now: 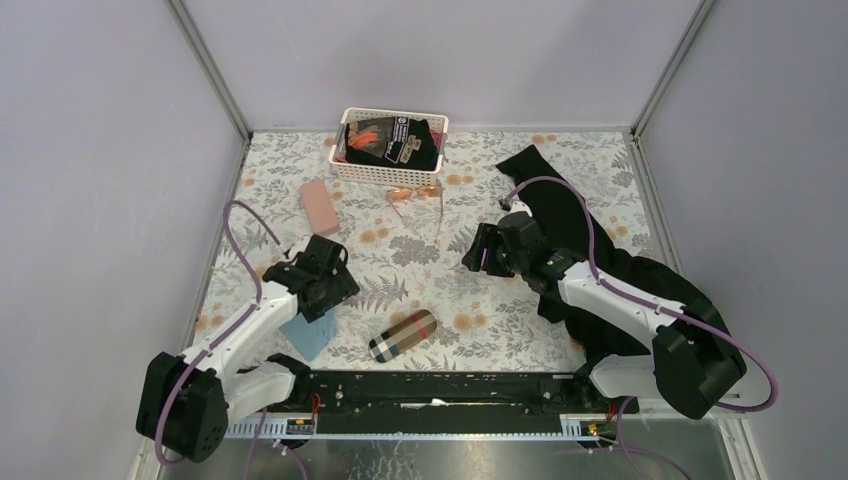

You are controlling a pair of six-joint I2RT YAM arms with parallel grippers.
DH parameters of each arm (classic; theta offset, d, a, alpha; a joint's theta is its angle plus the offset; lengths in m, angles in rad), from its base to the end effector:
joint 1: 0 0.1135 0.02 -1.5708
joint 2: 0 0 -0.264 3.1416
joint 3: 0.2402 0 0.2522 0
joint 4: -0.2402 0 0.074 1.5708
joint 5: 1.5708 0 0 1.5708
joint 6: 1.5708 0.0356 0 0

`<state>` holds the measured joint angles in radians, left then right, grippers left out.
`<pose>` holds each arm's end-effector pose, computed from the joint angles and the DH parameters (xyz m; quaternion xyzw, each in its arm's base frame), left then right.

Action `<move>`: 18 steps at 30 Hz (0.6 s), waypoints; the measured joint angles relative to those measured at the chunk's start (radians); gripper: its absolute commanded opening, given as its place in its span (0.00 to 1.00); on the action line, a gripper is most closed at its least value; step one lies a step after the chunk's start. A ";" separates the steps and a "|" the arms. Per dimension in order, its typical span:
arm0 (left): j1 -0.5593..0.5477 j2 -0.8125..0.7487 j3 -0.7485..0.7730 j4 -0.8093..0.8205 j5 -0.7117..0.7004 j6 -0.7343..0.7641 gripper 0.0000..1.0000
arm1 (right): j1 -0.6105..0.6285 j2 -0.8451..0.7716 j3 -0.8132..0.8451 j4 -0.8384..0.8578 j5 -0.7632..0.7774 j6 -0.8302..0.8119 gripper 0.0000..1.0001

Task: Organize the sunglasses
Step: Pick up the sunglasses case from the center of the board.

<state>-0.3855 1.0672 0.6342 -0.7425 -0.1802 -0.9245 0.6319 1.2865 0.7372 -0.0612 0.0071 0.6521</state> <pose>0.1711 -0.0626 0.1958 -0.2770 0.9366 -0.0492 0.2088 0.2229 0.1628 0.2274 0.0106 0.8869 0.2741 0.3718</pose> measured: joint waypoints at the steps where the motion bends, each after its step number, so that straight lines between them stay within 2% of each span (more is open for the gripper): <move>1: 0.000 -0.003 -0.009 0.000 -0.010 -0.016 0.73 | 0.000 0.000 -0.001 0.000 0.000 0.000 0.64; 5: -0.003 -0.027 -0.035 0.000 -0.033 -0.042 0.65 | 0.000 0.000 -0.005 0.000 -0.010 0.000 0.64; 9: -0.060 -0.024 -0.036 0.008 -0.005 -0.041 0.65 | 0.000 -0.001 -0.007 0.000 -0.023 0.000 0.64; 14: -0.204 -0.025 -0.013 0.018 0.078 0.015 0.83 | 0.000 -0.001 -0.008 0.001 -0.027 0.000 0.65; 15: -0.239 -0.024 0.006 0.018 0.095 0.037 0.88 | 0.000 -0.001 -0.008 0.000 -0.027 0.000 0.65; 16: -0.273 -0.022 0.028 0.020 0.113 0.061 0.97 | 0.000 -0.001 -0.008 0.000 -0.027 0.000 0.65; 18: -0.329 -0.004 0.084 0.019 0.137 0.109 0.99 | 0.000 -0.001 -0.008 0.000 -0.028 0.000 0.65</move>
<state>-0.7143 1.0630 0.7177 -0.7231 -0.0437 -0.8150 0.6319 1.2858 0.7296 -0.0608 -0.0208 0.6525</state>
